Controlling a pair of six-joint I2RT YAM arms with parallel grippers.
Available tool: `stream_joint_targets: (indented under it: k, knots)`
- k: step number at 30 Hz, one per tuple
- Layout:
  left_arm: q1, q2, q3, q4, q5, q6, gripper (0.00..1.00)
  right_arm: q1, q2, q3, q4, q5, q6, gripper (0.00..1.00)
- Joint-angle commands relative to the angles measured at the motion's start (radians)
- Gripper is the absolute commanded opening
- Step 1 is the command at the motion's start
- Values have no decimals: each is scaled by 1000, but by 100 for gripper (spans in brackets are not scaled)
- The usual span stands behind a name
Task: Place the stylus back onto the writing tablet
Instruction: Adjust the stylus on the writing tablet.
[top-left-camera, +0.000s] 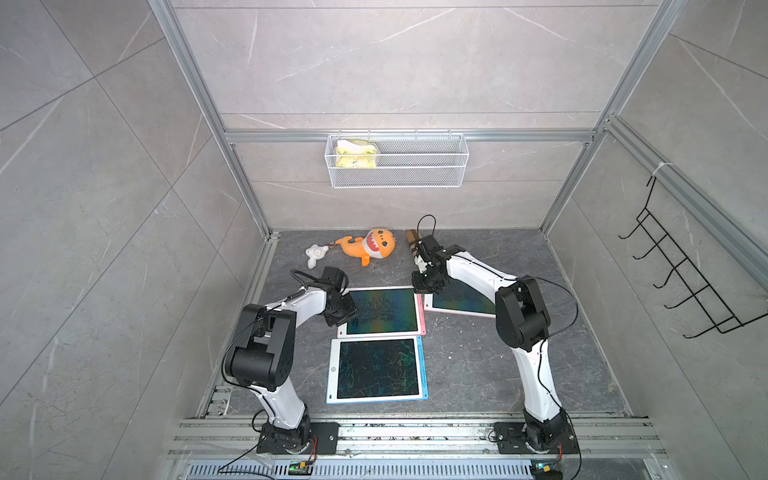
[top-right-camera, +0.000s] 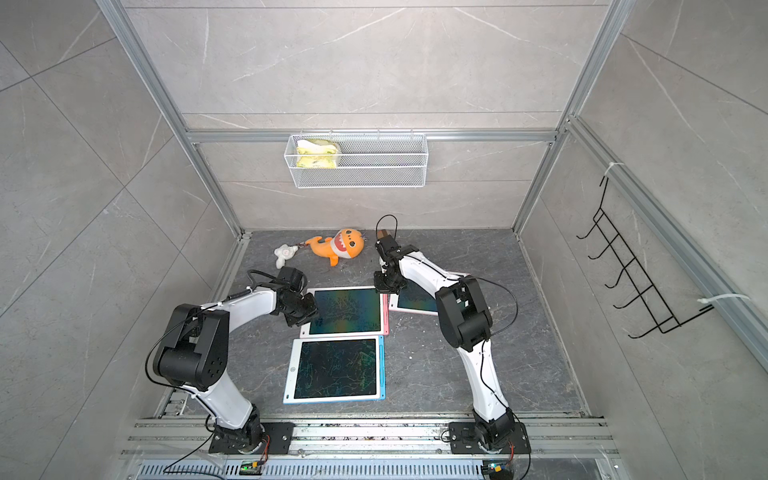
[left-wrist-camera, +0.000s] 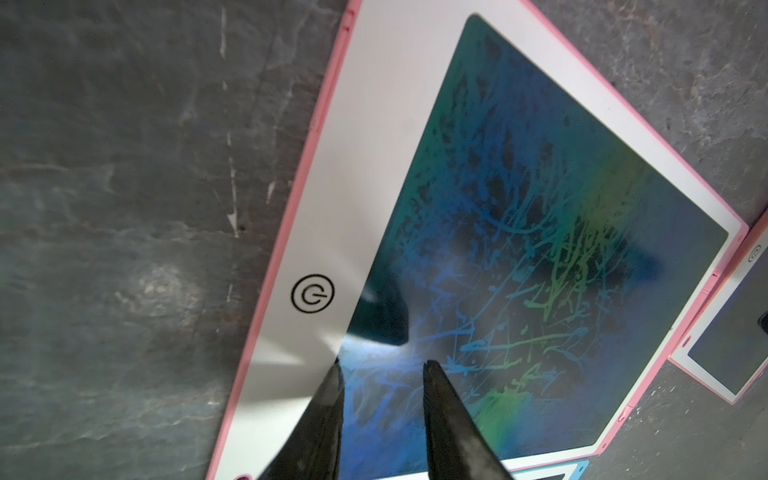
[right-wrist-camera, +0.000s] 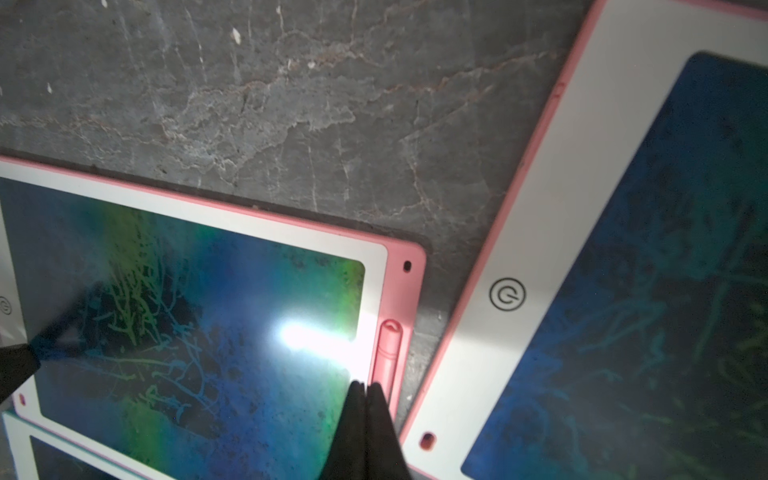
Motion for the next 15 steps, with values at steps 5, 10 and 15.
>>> stream_joint_targets:
  k: [5,10,15]
  knots:
    - [-5,35,-7,-41,2,10,35,-1,39,20,-34,17,-10,0]
    - [-4,38,-8,-37,5,9,35,-1,50,25,-38,18,-14,0]
    - [-5,44,-9,-35,5,8,35,1,75,38,-53,22,-15,0]
